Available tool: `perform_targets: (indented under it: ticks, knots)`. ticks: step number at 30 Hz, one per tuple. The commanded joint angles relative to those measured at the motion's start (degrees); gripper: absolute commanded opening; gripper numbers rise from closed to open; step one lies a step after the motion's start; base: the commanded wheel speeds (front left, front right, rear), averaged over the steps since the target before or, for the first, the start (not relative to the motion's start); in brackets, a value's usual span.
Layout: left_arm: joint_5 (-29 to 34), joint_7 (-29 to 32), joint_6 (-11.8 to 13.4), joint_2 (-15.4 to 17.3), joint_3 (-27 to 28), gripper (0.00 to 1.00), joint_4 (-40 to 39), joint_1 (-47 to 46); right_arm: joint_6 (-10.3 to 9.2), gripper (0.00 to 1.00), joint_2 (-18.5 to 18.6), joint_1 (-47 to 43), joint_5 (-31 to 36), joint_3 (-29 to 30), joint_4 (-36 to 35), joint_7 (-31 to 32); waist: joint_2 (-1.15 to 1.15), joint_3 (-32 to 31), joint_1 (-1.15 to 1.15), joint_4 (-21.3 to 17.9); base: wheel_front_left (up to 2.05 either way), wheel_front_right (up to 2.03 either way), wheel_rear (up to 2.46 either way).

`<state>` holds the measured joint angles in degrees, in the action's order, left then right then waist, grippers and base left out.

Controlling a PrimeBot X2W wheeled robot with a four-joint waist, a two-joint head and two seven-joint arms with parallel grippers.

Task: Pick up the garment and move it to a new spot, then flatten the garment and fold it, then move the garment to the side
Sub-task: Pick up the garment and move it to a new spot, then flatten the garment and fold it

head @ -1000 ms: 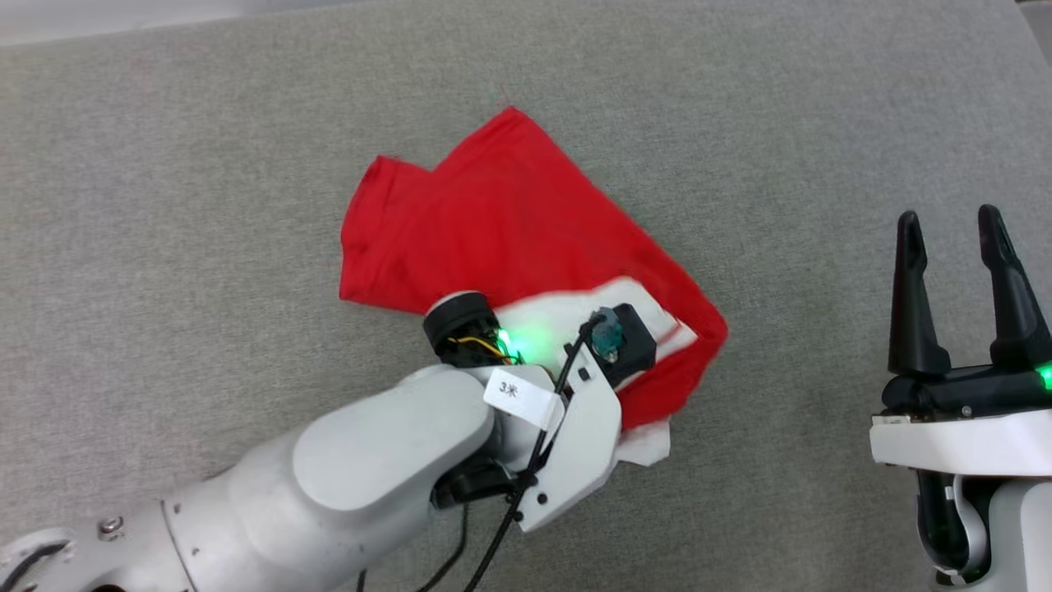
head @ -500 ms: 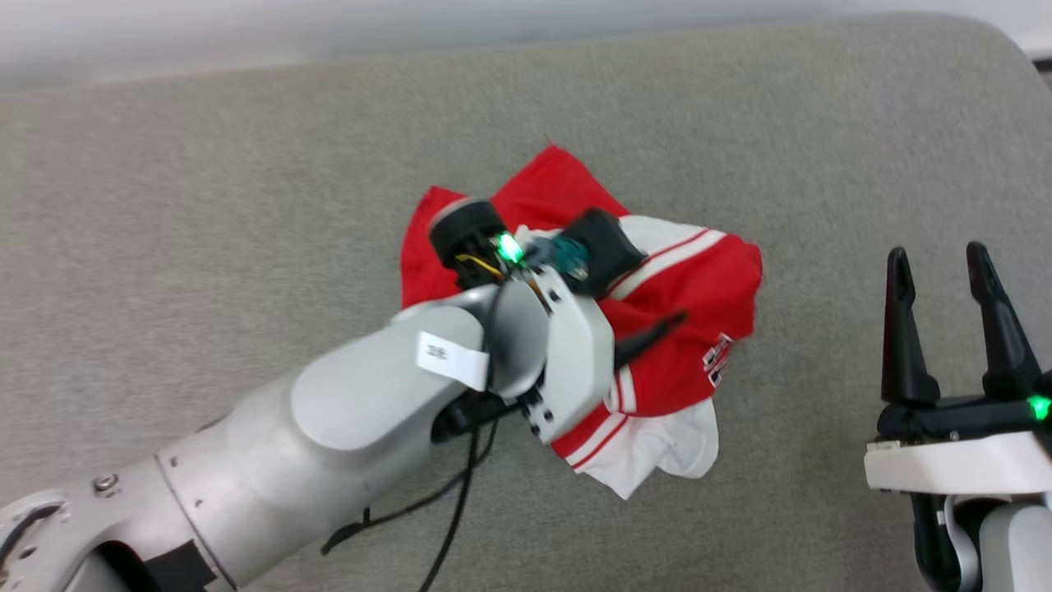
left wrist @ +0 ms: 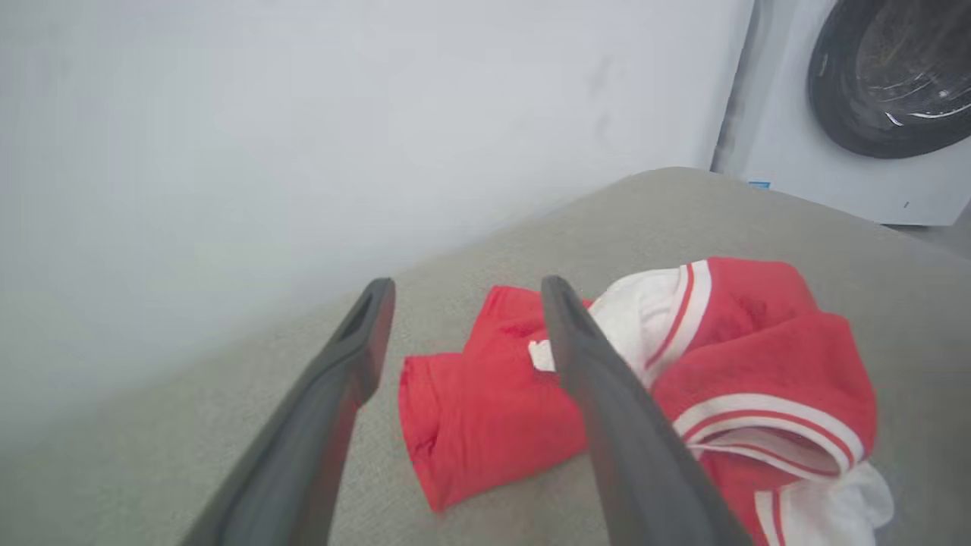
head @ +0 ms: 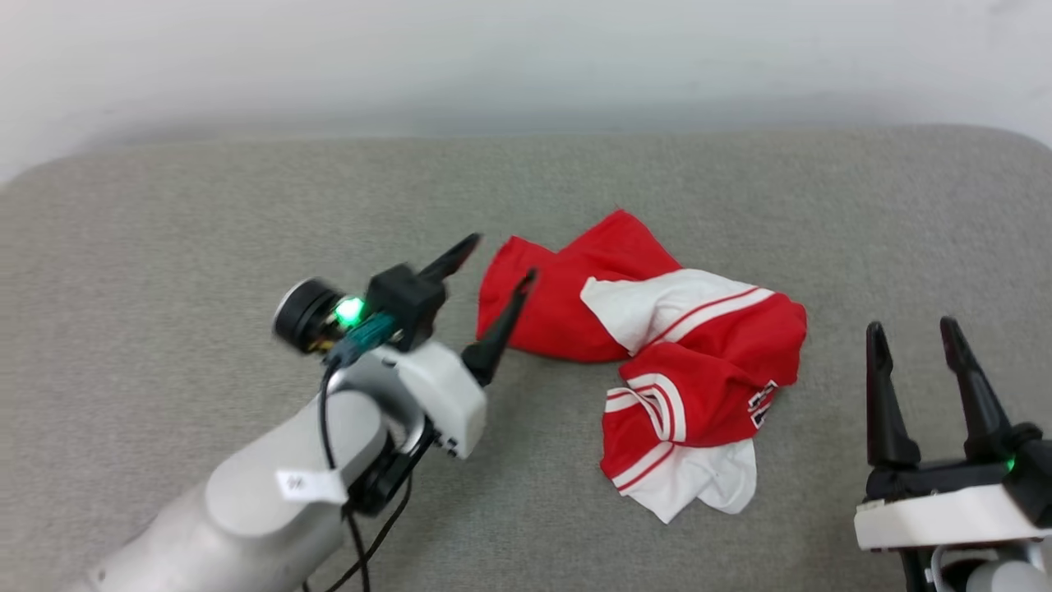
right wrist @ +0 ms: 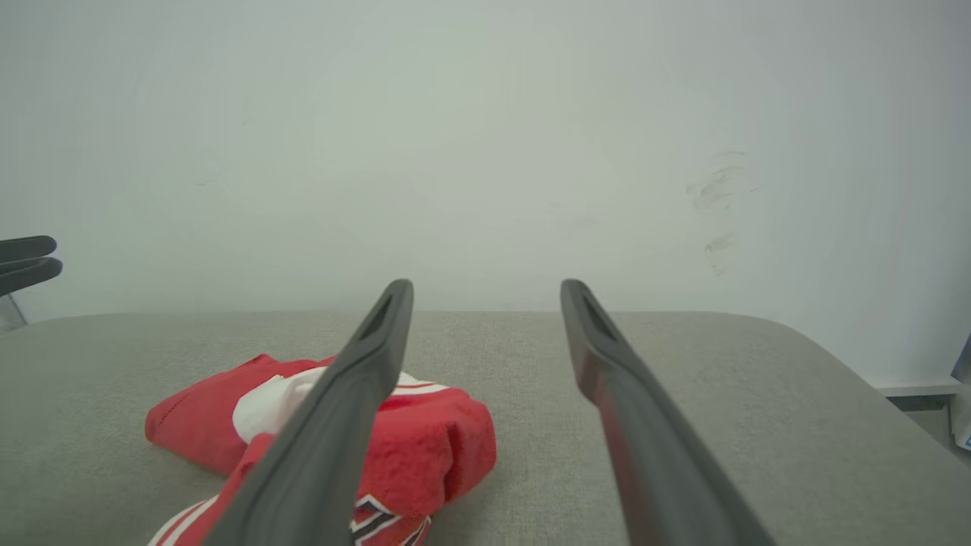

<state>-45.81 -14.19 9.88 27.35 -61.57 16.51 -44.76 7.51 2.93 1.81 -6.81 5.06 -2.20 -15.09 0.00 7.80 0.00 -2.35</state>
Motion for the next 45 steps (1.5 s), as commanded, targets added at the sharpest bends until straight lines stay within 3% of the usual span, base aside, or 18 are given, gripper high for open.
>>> perform_targets:
  ticks: [1,4,5,9,10,15,25,33,45]
  knots:
    - [0.5,-0.7,2.0,0.5,1.7,1.0,-0.9,2.7,-0.04,1.0,-0.1,-0.9,0.4,0.0,0.3,-0.1,0.0,-1.4,0.0,1.4,0.0,0.0,0.0]
    - [2.7,-1.1,6.0,1.1,6.9,1.0,-3.5,7.3,-0.04,1.0,-0.1,-1.8,0.6,0.0,1.0,-0.1,0.0,-2.4,0.0,2.4,0.0,0.0,0.0]
    - [2.7,-1.1,6.0,1.1,6.9,1.0,-3.5,7.3,-0.04,1.0,-0.1,-1.8,0.6,0.0,1.0,-0.1,0.0,-2.4,0.0,2.4,0.0,0.0,0.0]
    - [7.8,-1.0,9.7,1.5,15.5,1.0,-8.3,15.8,-0.04,1.0,-0.1,-2.5,0.8,0.2,1.5,-0.1,0.0,-3.5,0.0,3.3,0.0,0.0,0.0]
    - [11.8,-1.0,11.2,0.7,21.6,1.0,-11.3,21.7,-0.04,1.0,-0.1,-3.1,0.7,0.1,1.8,-0.1,0.0,-4.2,0.0,3.9,0.0,0.0,0.0]
    - [18.3,-1.0,11.9,-1.8,31.0,1.0,-14.8,30.5,-0.04,1.0,-0.1,-3.9,0.3,0.1,2.4,-0.1,0.0,-5.3,0.0,4.6,0.0,0.0,0.0]
    - [28.0,-1.0,7.9,-9.3,44.2,1.0,-16.6,42.8,-0.04,1.0,-0.1,-5.4,-0.1,-0.2,3.8,-0.1,0.0,-6.6,0.0,4.9,0.0,0.0,0.0]
    - [34.3,-1.0,4.1,-14.4,49.6,1.0,-17.0,47.8,-0.04,1.0,-0.1,-6.5,-0.6,-0.1,4.9,-0.1,0.0,-7.1,0.0,4.6,0.0,0.0,0.0]
    - [39.4,-1.0,-1.0,-19.0,54.7,1.0,-16.2,50.7,-0.04,1.0,-0.1,-7.3,-0.7,0.1,5.3,-0.1,0.0,-7.9,0.0,4.4,0.0,0.0,0.0]
